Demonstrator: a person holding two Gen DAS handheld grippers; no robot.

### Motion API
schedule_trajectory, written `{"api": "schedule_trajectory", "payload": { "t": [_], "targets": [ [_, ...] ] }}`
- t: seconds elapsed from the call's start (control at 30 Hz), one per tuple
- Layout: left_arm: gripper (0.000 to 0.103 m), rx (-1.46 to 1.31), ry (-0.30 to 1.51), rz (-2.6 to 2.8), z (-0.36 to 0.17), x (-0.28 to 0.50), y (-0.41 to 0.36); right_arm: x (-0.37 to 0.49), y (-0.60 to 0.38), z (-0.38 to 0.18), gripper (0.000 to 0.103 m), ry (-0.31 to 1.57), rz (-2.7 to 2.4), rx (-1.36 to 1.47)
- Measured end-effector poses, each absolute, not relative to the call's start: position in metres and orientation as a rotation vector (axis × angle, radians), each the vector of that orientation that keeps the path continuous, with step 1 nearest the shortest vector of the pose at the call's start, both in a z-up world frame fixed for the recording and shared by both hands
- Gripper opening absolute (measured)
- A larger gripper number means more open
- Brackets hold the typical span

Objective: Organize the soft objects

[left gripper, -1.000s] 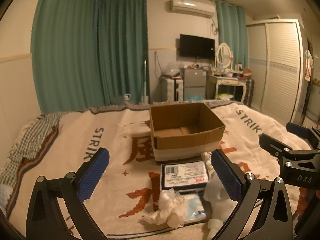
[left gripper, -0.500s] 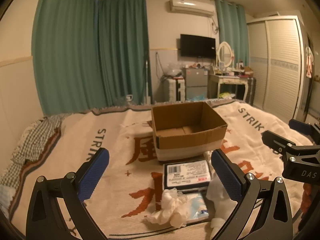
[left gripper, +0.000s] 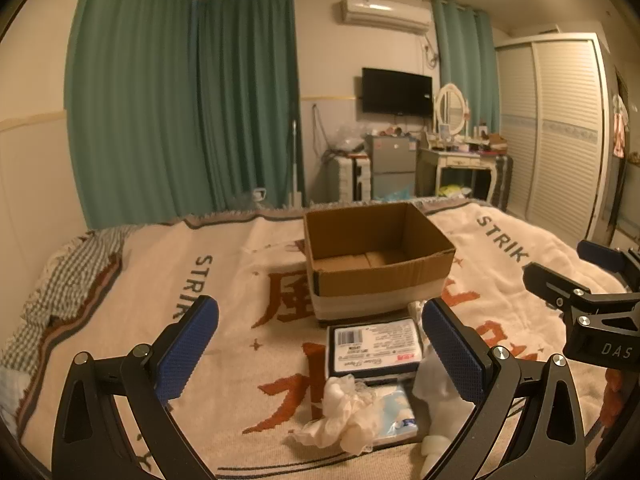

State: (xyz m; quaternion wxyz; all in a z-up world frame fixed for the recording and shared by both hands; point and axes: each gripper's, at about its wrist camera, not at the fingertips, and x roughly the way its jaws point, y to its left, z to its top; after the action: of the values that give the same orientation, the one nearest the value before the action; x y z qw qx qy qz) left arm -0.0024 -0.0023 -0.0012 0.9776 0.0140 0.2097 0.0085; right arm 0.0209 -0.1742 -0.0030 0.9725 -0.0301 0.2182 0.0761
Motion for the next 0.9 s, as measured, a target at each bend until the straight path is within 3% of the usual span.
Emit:
{"api": "schedule_trajectory", "payload": {
  "t": [0.9],
  "targets": [
    [0.103,0.038,0.425,0.014,0.0005,-0.0035,-0.0028,0.0207,-0.1714,-0.0029,0.103,0.445,0.154,-0.066]
  ]
}}
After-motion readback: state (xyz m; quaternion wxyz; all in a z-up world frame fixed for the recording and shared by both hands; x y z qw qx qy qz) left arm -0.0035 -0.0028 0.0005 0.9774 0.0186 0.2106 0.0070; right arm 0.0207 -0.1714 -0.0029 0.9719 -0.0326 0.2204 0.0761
